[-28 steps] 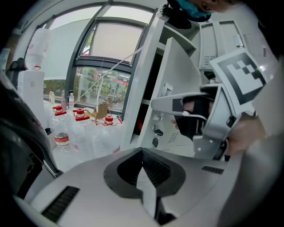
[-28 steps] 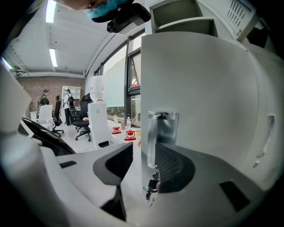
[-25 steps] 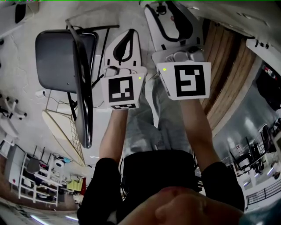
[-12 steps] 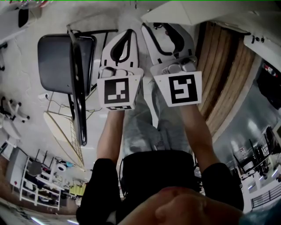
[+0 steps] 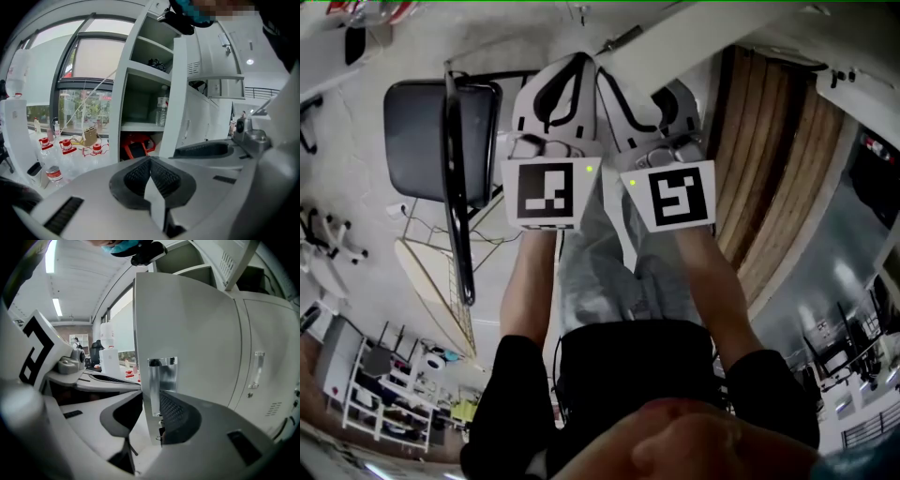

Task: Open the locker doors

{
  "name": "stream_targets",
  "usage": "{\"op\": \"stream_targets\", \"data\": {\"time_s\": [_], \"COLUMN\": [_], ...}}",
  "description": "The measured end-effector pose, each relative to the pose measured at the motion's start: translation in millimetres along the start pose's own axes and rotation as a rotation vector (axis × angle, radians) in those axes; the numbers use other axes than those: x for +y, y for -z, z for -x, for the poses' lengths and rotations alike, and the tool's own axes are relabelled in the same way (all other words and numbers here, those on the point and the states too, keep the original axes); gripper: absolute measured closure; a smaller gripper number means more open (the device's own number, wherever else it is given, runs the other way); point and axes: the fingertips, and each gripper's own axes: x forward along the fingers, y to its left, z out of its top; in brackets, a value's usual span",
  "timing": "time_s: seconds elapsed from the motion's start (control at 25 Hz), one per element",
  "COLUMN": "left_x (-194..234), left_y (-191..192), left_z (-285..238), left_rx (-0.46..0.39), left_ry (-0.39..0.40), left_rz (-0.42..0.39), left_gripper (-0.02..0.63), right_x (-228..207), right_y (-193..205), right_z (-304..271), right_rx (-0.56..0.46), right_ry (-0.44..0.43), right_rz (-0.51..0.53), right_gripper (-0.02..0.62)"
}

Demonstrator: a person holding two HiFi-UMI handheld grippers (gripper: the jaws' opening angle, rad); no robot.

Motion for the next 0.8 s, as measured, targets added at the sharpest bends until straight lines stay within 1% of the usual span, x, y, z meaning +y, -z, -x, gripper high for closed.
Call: {"op": "stream_targets", "data": {"time_s": [0.12,0.36,0.56,0.68,0.8], "left_x": [-7.1,-29.4,-53.7,-69.0,-85.3], "left_y": [1.3,7.6,14.9,14.8,16.1], "left_z": [1.1,9.5,18.2,20.9,21.8], "left_rx": [0.008,0.022,0.050,0.050,0.051], "left_ry": [-0.006,-0.001,0.010,0.017,0.030], "left_rz": [-0.023,-0.036,-0.053,-0.044,-0.034], "left_gripper": [0.597,0.597,0.597,0.597,0.597], "right_x": [-2.0,-5.5,-9.4,-12.3,-16.4], "right_y": [4.5,13.1,24.5,28.3,33.8], "right_z": [8.2,30.5,54.7,69.3,83.3], "right_rx": [0.002,0.021,0.058,0.072,0.097], "right_ry": [-0.002,0.013,0.015,0.025,0.048], "right_rz": [-0.076,-0.096,-0.124,-0.134,-0.120], "right_gripper": [0.466,0.466,0.471,0.496,0.519]}}
